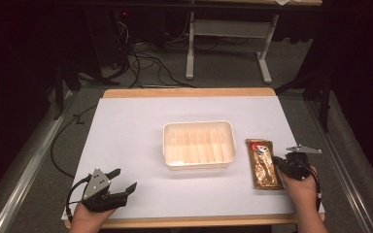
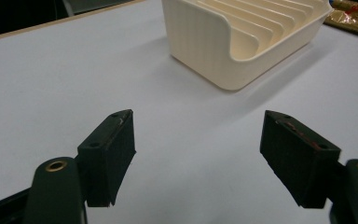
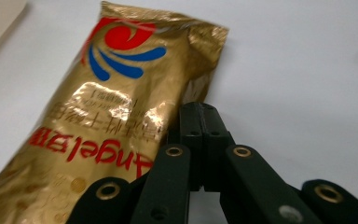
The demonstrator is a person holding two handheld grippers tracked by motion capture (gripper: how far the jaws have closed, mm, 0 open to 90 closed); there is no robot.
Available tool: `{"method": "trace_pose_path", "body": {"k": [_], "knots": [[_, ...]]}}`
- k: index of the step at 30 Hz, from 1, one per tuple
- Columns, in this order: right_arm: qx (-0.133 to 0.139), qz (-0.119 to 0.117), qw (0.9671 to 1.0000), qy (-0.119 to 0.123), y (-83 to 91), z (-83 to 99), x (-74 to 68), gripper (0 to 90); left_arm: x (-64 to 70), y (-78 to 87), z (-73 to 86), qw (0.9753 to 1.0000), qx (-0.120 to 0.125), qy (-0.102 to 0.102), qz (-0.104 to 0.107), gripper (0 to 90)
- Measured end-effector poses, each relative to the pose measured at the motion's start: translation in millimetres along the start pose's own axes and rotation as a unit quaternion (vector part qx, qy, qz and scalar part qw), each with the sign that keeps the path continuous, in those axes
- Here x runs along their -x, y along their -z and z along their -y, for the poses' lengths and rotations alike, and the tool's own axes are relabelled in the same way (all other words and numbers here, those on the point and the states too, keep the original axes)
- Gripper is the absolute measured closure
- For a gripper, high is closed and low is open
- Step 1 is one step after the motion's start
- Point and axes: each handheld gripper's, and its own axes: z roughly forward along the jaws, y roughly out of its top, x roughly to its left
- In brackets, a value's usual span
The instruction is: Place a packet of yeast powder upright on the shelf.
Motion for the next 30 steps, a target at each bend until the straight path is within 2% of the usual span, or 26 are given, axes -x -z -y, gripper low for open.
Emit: {"method": "trace_pose_path", "body": {"k": [3, 4, 6, 7, 9, 10, 11, 13, 14, 15, 18, 20, 21, 22, 25, 26, 27, 29, 30], "knots": [[-0.002, -0.011, 0.9999, 0.009, 1.3, 2.1, -3.5, 90.0, 1.2, -0.1, 0.0, 1.0000, 0.000, -0.001, 0.001, 26.7], [-0.006, -0.020, 0.9995, 0.025, 3.4, 4.3, -9.2, 90.0, 1.7, 0.4, -0.2, 1.0000, 0.001, 0.000, 0.000, 26.6], [-0.009, -0.024, 0.9991, 0.033, 4.6, 5.6, -12.8, 90.0, 1.8, 0.8, -0.3, 1.0000, 0.001, -0.001, 0.001, 26.7], [-0.014, -0.034, 0.9981, 0.049, 7.1, 7.9, -20.3, 90.0, 2.0, 0.9, -0.3, 1.0000, 0.002, -0.002, 0.000, 26.7], [-0.016, -0.040, 0.9975, 0.056, 8.3, 9.2, -24.5, 90.0, 2.4, 1.2, -0.4, 1.0000, 0.002, -0.001, 0.001, 26.7], [-0.022, -0.057, 0.9958, 0.069, 10.5, 11.4, -33.3, 90.0, 2.5, 1.3, -0.5, 1.0000, 0.002, -0.002, 0.001, 26.7], [-0.022, -0.057, 0.9958, 0.069, 10.5, 11.4, -33.3, 90.0, 2.6, 1.4, -0.5, 1.0000, 0.002, -0.003, 0.000, 26.7], [-0.026, -0.076, 0.9932, 0.084, 12.3, 13.5, -42.9, 90.0, 2.6, 1.7, -0.6, 1.0000, 0.003, -0.001, 0.001, 26.7], [-0.032, -0.095, 0.9895, 0.103, 13.8, 15.3, -54.1, 90.0, 2.4, 2.0, -0.7, 1.0000, 0.003, -0.001, 0.001, 26.7], [-0.034, -0.106, 0.9881, 0.106, 14.9, 16.1, -58.8, 90.0, 2.3, 2.2, -0.7, 1.0000, 0.004, -0.002, 0.001, 26.7], [-0.028, -0.114, 0.9871, 0.108, 18.6, 17.0, -63.6, 90.0, 1.5, 2.6, -0.7, 1.0000, 0.004, 0.000, 0.001, 26.7], [-0.009, -0.109, 0.9894, 0.095, 23.4, 14.1, -61.5, 90.0, 0.9, 3.0, -0.6, 1.0000, 0.005, 0.000, 0.000, 26.7], [0.012, -0.100, 0.9919, 0.077, 26.8, 10.9, -56.3, 90.0, 0.5, 3.6, -0.4, 1.0000, 0.005, 0.001, -0.002, 26.7], [0.012, -0.100, 0.9919, 0.077, 26.8, 10.9, -56.3, 90.0, 0.5, 3.6, -0.4, 1.0000, 0.005, 0.001, -0.002, 26.7], [0.039, -0.086, 0.9943, 0.049, 27.0, 3.0, -47.7, 90.0, 0.5, 4.9, 0.2, 1.0000, 0.006, 0.000, -0.006, 26.8], [0.053, -0.083, 0.9949, 0.024, 23.6, -5.6, -43.3, 90.0, 0.0, 5.9, 1.1, 0.9999, 0.006, 0.002, -0.008, 26.8], [0.061, -0.082, 0.9947, 0.013, 21.1, -9.9, -41.7, 87.1, -0.4, 6.7, 1.4, 0.9999, 0.006, 0.003, -0.009, 26.8], [0.071, -0.091, 0.9933, -0.011, 14.5, -19.0, -39.4, 75.1, -0.5, 7.2, 1.7, 0.9999, 0.006, 0.004, -0.009, 26.8], [0.070, -0.088, 0.9935, -0.014, 10.6, -23.6, -39.4, 68.6, -0.9, 8.0, 2.1, 0.9999, 0.005, 0.003, -0.010, 26.8]]}}
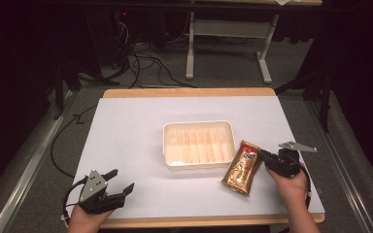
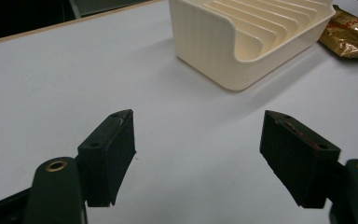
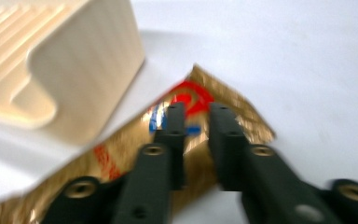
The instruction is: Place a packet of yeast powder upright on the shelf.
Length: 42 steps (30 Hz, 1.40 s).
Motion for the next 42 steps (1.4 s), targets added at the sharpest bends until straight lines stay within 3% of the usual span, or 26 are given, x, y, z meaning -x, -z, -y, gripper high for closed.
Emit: {"method": "trace_pose_path", "body": {"k": [3, 4, 7, 9, 10, 12, 13, 14, 15, 17, 21, 25, 33, 37, 42], "knots": [[0.000, -0.005, 1.0000, -0.006, -10.7, -7.8, 0.3, 60.8, -1.5, 2.0, 1.2, 1.0000, 0.001, 0.004, -0.003, 26.8], [-0.006, -0.002, 0.9998, -0.017, -22.6, -15.0, -0.9, 54.0, -2.3, 2.6, 1.2, 1.0000, 0.003, 0.006, -0.004, 26.8], [-0.009, -0.002, 0.9997, -0.023, -40.9, -22.8, -3.0, 47.7, -2.8, 2.6, 1.4, 1.0000, 0.004, 0.008, -0.004, 26.8], [-0.013, 0.002, 0.9997, -0.018, -46.4, -24.9, -4.5, 46.6, -2.1, 2.4, 1.4, 1.0000, 0.002, 0.003, -0.002, 26.8], [-0.030, 0.015, 0.9994, -0.005, -57.0, -28.2, -9.7, 45.4, -2.1, 2.5, 1.3, 1.0000, 0.003, 0.003, -0.002, 26.8], [-0.056, 0.034, 0.9977, 0.014, -66.0, -29.7, -14.6, 46.5, -2.4, 2.5, 1.4, 1.0000, 0.003, 0.004, -0.002, 26.9], [-0.056, 0.034, 0.9977, 0.014, -66.0, -29.7, -14.6, 46.5, -2.6, 2.5, 1.5, 1.0000, 0.002, 0.004, -0.002, 26.9], [-0.074, 0.046, 0.9958, 0.029, -71.3, -29.4, -16.4, 52.6, -2.7, 2.4, 1.5, 1.0000, 0.002, 0.004, -0.002, 26.8], [-0.074, 0.046, 0.9958, 0.029, -71.3, -29.4, -16.4, 52.6, -2.7, 2.4, 1.5, 1.0000, 0.002, 0.003, -0.002, 26.8], [-0.096, 0.052, 0.9932, 0.040, -73.1, -27.0, -17.4, 65.2, -2.4, 2.3, 1.3, 1.0000, 0.002, 0.002, -0.001, 26.8], [-0.104, 0.046, 0.9925, 0.045, -71.8, -23.5, -17.9, 81.2, -1.8, 2.5, 1.2, 1.0000, 0.003, 0.002, -0.001, 26.8], [-0.104, 0.041, 0.9925, 0.050, -63.5, -18.1, -19.4, 90.0, -1.1, 2.0, 1.2, 1.0000, 0.001, 0.000, 0.000, 26.9], [-0.100, 0.047, 0.9922, 0.057, -34.6, -5.1, -15.8, 90.0, 1.4, -0.9, 0.6, 1.0000, -0.002, -0.004, 0.000, 26.9], [-0.102, 0.037, 0.9928, 0.049, -13.6, 10.0, -8.6, 90.0, 1.6, -0.1, 0.0, 1.0000, -0.001, -0.005, -0.001, 26.9], [-0.099, 0.023, 0.9939, 0.043, 0.3, 21.9, -7.9, 90.0, 0.9, -0.9, -0.8, 1.0000, 0.001, -0.002, 0.001, 26.9]]}}
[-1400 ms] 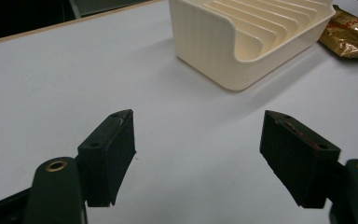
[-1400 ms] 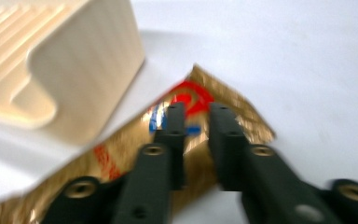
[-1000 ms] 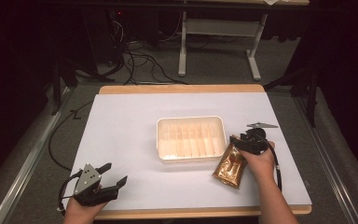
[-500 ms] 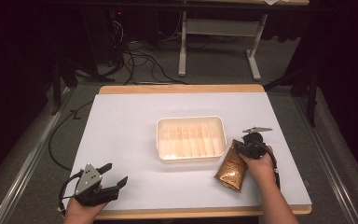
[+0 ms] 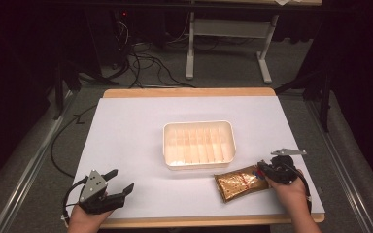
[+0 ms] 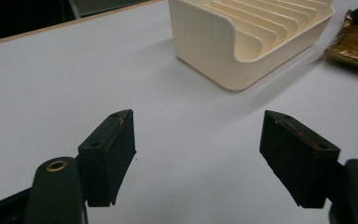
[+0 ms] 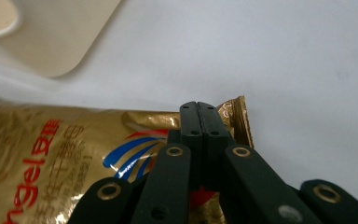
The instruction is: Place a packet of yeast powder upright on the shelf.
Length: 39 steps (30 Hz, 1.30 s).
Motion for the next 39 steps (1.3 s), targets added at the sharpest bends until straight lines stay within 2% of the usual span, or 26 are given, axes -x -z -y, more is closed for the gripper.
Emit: {"method": "trace_pose_path", "body": {"k": [3, 7, 10, 13, 17, 18, 19, 20, 21, 22, 25, 27, 32, 34, 35, 36, 39], "knots": [[0.002, -0.010, 0.9999, -0.004, 2.4, 3.8, -2.6, 90.0, 1.7, -0.4, -1.3, 1.0000, 0.002, -0.003, 0.001, 26.9], [0.004, -0.016, 0.9998, 0.008, -0.5, 2.7, -9.1, 90.0, 2.3, -1.7, -2.1, 1.0000, 0.002, -0.004, 0.004, 26.9], [0.026, -0.015, 0.9995, -0.001, 3.5, 2.7, -10.1, 89.0, 0.7, -2.3, -1.8, 1.0000, 0.003, -0.002, 0.003, 26.9], [0.064, -0.026, 0.9975, -0.017, 17.6, 5.0, -8.4, 82.5, -0.1, -2.5, -1.9, 1.0000, 0.003, -0.001, 0.003, 27.0], [0.091, -0.033, 0.9944, -0.041, 33.9, 12.2, -5.0, 70.6, 0.2, -1.7, -4.2, 0.9999, 0.011, -0.002, 0.003, 26.9], [0.098, -0.032, 0.9930, -0.057, 40.4, 17.2, -3.3, 65.4, 0.4, -2.0, -5.0, 0.9999, 0.012, -0.001, 0.004, 26.9], [0.098, -0.032, 0.9930, -0.057, 40.4, 17.2, -3.3, 65.4, 0.5, -2.8, -5.8, 0.9999, 0.015, 0.001, 0.005, 26.9], [0.101, -0.037, 0.9906, -0.083, 44.4, 23.5, 1.5, 58.8, 0.6, -3.8, -6.6, 0.9999, 0.016, 0.000, 0.007, 26.9], [0.101, -0.037, 0.9906, -0.083, 44.4, 23.5, 1.5, 58.8, 0.8, -5.6, -7.2, 0.9999, 0.015, -0.001, 0.008, 26.9], [0.099, -0.041, 0.9882, -0.110, 47.7, 31.9, 5.6, 53.6, 1.1, -7.7, -7.8, 0.9998, 0.014, -0.002, 0.011, 26.9], [0.095, -0.032, 0.9880, -0.117, 52.9, 40.1, 7.9, 49.9, 2.7, -13.7, -10.4, 0.9998, 0.013, -0.005, 0.017, 26.9], [0.097, -0.030, 0.9866, -0.128, 58.9, 48.3, 11.8, 50.1, 4.2, -16.3, -13.0, 0.9996, 0.016, -0.007, 0.022, 26.9], [0.087, -0.029, 0.9854, -0.143, 58.7, 59.0, 18.8, 48.8, 7.6, -25.1, -18.3, 0.9992, 0.017, -0.013, 0.033, 26.9], [0.079, -0.032, 0.9840, -0.156, 57.0, 65.3, 22.1, 43.5, 8.9, -29.0, -20.0, 0.9990, 0.017, -0.016, 0.038, 26.9], [0.075, -0.038, 0.9823, -0.167, 56.3, 67.0, 22.9, 40.7, 9.5, -32.7, -21.1, 0.9989, 0.015, -0.018, 0.042, 26.9], [0.075, -0.038, 0.9823, -0.167, 56.3, 67.0, 22.9, 40.7, 9.5, -32.7, -21.1, 0.9989, 0.015, -0.018, 0.042, 26.9], [0.072, -0.059, 0.9778, -0.188, 53.6, 70.6, 25.6, 35.8, 10.8, -35.9, -22.1, 0.9987, 0.013, -0.022, 0.045, 26.9]]}}
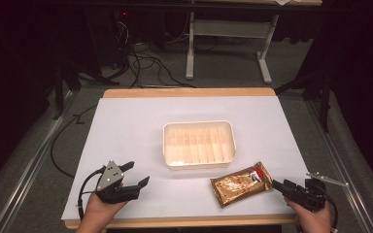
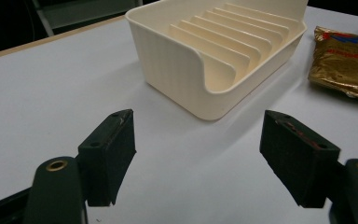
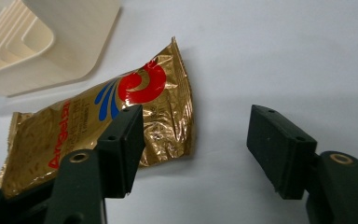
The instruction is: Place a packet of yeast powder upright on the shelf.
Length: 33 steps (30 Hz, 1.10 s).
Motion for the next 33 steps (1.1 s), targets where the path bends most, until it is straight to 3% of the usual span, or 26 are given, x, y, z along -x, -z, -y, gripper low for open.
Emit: {"method": "trace_pose_path", "body": {"k": [11, 18, 26, 33], "knots": [[-0.004, -0.062, 0.9963, -0.058, -10.7, 0.7, -0.2, 27.1, 0.8, 2.3, 1.1, 1.0000, -0.003, -0.002, -0.001, 26.9], [-0.005, -0.068, 0.9954, -0.067, -15.5, 1.1, -1.2, 26.5, 1.3, 2.4, 2.0, 1.0000, -0.004, -0.001, -0.003, 26.9], [-0.006, -0.100, 0.9900, -0.099, -23.1, 0.1, -1.2, 29.2, 0.3, 6.7, 4.6, 1.0000, -0.006, 0.002, -0.006, 26.9], [-0.013, -0.103, 0.9902, -0.093, -31.5, -3.1, -5.8, 36.0, -1.1, 12.2, 7.9, 0.9999, -0.009, 0.005, -0.014, 26.9]]}}
